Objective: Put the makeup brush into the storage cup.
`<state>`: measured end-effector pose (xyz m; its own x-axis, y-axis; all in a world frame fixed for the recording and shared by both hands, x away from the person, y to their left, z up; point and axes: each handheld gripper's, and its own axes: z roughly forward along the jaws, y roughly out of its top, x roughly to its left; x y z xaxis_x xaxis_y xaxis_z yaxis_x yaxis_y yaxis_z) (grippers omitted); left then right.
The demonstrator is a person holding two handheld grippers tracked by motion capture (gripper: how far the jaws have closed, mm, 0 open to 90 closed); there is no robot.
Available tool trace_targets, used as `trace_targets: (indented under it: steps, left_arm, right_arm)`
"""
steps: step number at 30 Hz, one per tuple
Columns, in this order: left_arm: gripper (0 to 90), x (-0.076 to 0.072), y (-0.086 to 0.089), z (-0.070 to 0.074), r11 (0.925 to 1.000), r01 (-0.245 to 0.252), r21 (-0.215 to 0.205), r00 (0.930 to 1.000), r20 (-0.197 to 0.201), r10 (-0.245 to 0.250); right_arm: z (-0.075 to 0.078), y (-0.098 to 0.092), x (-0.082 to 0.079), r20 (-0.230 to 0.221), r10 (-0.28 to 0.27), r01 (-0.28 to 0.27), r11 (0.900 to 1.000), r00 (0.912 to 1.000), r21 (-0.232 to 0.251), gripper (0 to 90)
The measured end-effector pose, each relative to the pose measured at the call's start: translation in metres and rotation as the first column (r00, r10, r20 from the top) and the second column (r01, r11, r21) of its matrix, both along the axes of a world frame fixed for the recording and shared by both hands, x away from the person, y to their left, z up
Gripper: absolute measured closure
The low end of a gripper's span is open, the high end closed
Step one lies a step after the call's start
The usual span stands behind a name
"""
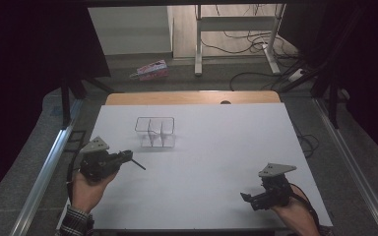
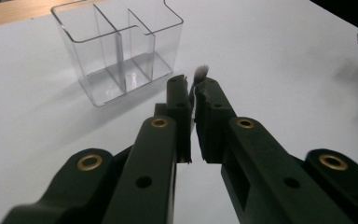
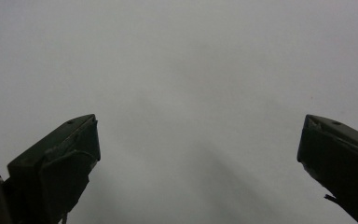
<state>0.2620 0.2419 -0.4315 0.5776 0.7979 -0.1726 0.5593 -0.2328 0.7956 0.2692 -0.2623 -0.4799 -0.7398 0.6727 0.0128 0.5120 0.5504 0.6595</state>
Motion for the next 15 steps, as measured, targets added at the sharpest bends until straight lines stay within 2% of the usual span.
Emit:
trace_targets:
  steps: [9,15]
  left_arm:
    - [85.4,0.003,0.008,0.003,0.999,-0.031,0.033,0.9994,0.013,0.031]
    - [85.3,0.005,0.013,0.007,0.9985,-0.045,0.031,0.9987,0.025,0.045]
  right_arm:
    - [-0.002,-0.011,-0.005,0.003,-0.024,0.024,1.0,0.9997,-0.013,0.0]
    - [-0.003,-0.012,-0.006,0.001,-0.028,0.028,0.999,0.9996,-0.019,0.0]
